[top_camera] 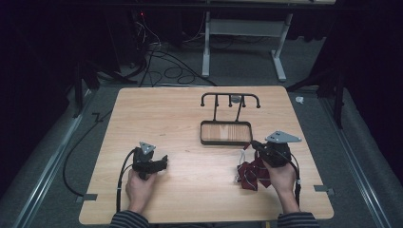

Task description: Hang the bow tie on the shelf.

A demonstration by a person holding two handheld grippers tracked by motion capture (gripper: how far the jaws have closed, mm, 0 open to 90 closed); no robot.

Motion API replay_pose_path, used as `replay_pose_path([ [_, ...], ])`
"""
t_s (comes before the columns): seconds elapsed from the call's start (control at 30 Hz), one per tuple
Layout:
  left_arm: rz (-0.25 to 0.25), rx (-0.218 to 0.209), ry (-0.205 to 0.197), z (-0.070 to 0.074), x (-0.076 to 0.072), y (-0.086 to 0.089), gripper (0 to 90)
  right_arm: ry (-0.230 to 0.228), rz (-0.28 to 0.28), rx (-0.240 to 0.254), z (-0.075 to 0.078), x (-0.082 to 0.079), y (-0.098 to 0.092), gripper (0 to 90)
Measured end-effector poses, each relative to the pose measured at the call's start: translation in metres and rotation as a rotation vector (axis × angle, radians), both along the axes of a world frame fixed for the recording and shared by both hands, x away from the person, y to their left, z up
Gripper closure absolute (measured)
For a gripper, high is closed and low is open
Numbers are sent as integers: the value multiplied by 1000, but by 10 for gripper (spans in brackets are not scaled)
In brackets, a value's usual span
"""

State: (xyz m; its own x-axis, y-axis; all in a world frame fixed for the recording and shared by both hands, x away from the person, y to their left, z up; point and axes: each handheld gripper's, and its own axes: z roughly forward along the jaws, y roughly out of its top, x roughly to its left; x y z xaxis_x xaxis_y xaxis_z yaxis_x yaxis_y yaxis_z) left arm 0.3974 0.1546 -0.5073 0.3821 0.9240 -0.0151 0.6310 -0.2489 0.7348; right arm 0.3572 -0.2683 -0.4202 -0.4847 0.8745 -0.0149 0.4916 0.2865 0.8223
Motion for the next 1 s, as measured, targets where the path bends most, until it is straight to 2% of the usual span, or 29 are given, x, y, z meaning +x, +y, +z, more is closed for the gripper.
replay_pose_path([
  [0.6, 0, 0, 0, 0, 0, 0, 235, -95, 11, -15, 36, -4, 7, 900],
  [1.0, 1, -1, -2, 0, 0, 0, 235, -123, 23, -18, 47, -1, 12, 900],
])
